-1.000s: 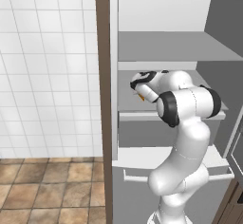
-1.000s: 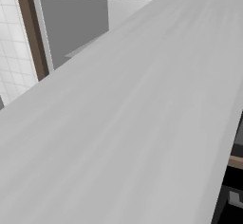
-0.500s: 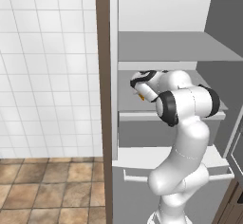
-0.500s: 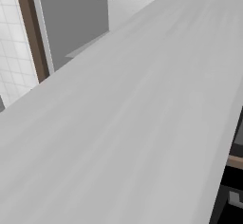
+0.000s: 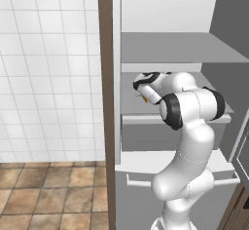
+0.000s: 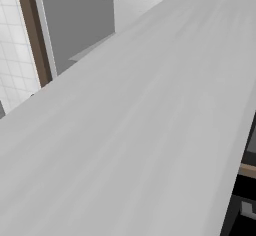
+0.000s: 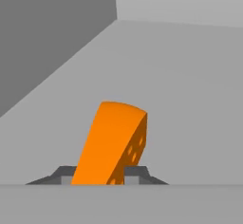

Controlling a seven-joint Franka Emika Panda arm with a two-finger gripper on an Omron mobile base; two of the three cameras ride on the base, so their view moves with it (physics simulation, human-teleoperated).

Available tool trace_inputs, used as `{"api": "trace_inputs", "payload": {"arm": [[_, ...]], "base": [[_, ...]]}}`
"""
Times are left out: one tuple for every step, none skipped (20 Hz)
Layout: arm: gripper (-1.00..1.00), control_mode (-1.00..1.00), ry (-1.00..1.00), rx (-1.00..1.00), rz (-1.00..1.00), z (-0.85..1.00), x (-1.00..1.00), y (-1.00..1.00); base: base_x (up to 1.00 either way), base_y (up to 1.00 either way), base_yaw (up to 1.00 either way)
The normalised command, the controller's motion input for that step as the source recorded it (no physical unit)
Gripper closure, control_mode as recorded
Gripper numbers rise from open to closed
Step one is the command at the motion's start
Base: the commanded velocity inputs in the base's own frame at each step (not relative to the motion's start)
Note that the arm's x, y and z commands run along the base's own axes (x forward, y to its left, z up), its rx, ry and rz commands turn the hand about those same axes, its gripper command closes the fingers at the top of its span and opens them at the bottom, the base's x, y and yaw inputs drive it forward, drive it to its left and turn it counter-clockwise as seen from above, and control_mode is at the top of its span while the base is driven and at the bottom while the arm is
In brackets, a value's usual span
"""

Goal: Take the cheese, steak, and potato from the fridge and place them on the plate on the dining counter to create an appetizer plate.

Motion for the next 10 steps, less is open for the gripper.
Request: {"api": "trace_inputs", "payload": {"arm": [[1.0,-1.0,0.0,0.0,0.0,0.0,-0.01,-0.11],[1.0,-1.0,0.0,0.0,0.0,0.0,-0.15,-0.21],[1.0,-1.0,0.0,0.0,0.0,0.0,-0.29,-0.26],[1.0,-1.0,0.0,0.0,0.0,0.0,-0.49,-0.34],[1.0,-1.0,-0.01,0.0,0.0,0.0,-0.58,-0.39],[1.0,-1.0,-0.03,0.0,0.0,0.04,-0.64,-0.47],[1.0,-1.0,-0.05,0.0,0.0,0.09,-0.7,-0.52],[1.0,-1.0,-0.06,0.0,0.0,0.08,-0.75,-0.56],[1.0,-1.0,-0.06,0.0,0.0,0.07,-0.8,-0.56],[1.0,-1.0,-0.04,0.0,0.0,0.14,-0.81,-0.52]], "base": [[0.0,0.0,0.0],[0.0,0.0,0.0],[0.0,0.0,0.0],[0.0,0.0,0.0],[0.0,0.0,0.0],[0.0,0.0,0.0],[0.0,0.0,0.0],[0.0,0.0,0.0],[0.0,0.0,0.0],[0.0,0.0,0.0]]}}
